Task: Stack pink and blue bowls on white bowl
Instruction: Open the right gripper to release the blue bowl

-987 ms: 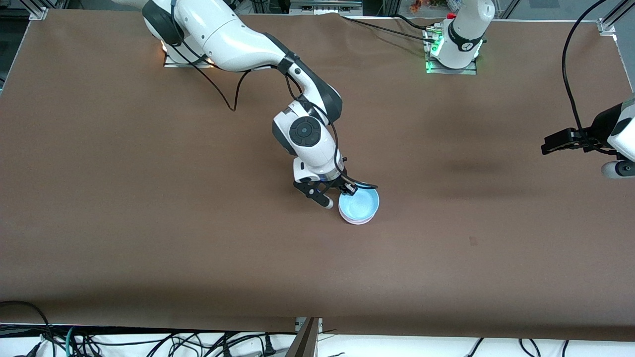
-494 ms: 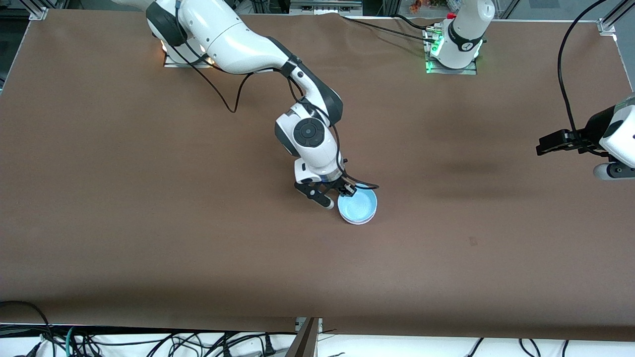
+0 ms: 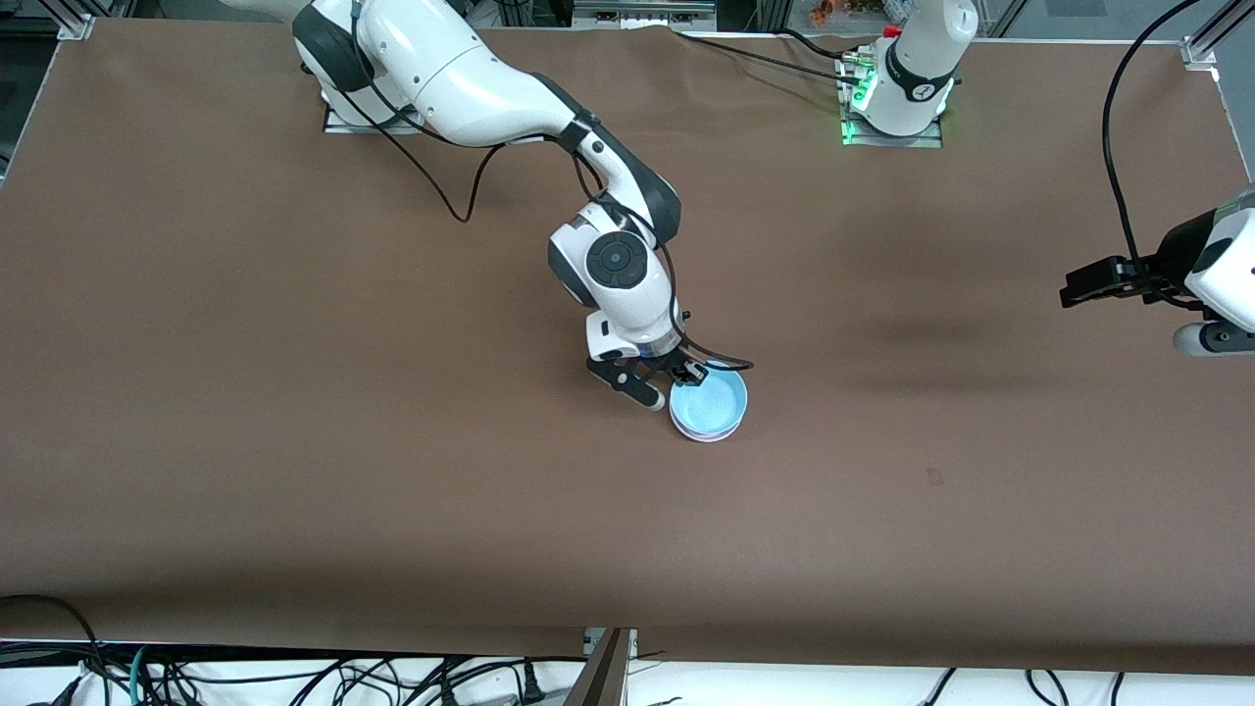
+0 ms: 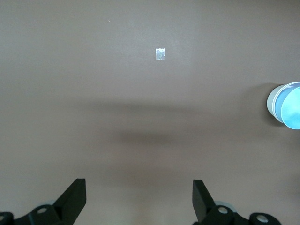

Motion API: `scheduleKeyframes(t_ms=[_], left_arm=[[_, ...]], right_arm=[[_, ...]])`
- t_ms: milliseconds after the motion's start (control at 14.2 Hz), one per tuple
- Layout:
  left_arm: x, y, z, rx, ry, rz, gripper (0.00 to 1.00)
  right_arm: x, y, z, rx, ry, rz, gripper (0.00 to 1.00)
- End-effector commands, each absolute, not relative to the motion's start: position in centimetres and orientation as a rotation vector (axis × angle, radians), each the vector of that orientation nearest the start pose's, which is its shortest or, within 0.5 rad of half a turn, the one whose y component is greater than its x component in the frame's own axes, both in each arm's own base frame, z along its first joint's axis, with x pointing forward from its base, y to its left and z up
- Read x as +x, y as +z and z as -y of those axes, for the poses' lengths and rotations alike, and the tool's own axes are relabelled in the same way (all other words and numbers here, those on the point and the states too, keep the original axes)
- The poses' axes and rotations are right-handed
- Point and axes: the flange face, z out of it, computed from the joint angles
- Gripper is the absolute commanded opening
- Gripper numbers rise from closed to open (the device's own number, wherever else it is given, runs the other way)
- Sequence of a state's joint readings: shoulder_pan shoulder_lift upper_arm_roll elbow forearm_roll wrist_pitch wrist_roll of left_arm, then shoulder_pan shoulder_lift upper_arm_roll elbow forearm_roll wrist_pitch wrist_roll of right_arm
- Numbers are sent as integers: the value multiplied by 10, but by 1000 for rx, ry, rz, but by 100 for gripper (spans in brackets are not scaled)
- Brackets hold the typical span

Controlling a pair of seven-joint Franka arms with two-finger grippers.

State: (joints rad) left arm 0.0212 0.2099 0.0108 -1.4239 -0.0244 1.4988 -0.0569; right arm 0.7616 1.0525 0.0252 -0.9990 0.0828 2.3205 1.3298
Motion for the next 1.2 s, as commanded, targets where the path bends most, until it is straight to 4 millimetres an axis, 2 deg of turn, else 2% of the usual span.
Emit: scheduleKeyframes(t_ms=[0,353,423,494,564,635,776,846,917,987,1058,1128], left_arm=[[611,568,-18,-3144,220,120,100],[611,568,-19,-3144,220,120,100],[611,568,-19,-3144,218,122,100],[611,568,-19,-3144,218,122,100],[611,568,-19,-3144,218,120,100],[612,567,-19,-3144,218,120,100],[615,569,-15,-3145,206,115,100],[616,569,-14,-3146,206,113,100],[616,569,-13,-3146,203,110,100],[616,571,-13,-3145,198,108,100],[616,571,-13,-3145,198,108,100],[616,571,-12,-3147,198,108,100]], right_arm=[[577,235,-573,-2731,-127,-836,0],[585,243,-565,-2720,-123,-859,38],[585,244,-564,-2724,-123,-859,50],[591,250,-558,-2724,-123,-872,66],[597,258,-552,-2717,-130,-880,100],[602,271,-549,-2703,-145,-871,100],[627,320,-521,-2686,-199,-826,100],[634,328,-508,-2748,-212,-706,100],[640,326,-493,-2830,-181,-595,100],[644,331,-477,-2895,-134,-547,100],[648,353,-460,-2922,-110,-533,100],[654,385,-438,-2936,-97,-511,100]])
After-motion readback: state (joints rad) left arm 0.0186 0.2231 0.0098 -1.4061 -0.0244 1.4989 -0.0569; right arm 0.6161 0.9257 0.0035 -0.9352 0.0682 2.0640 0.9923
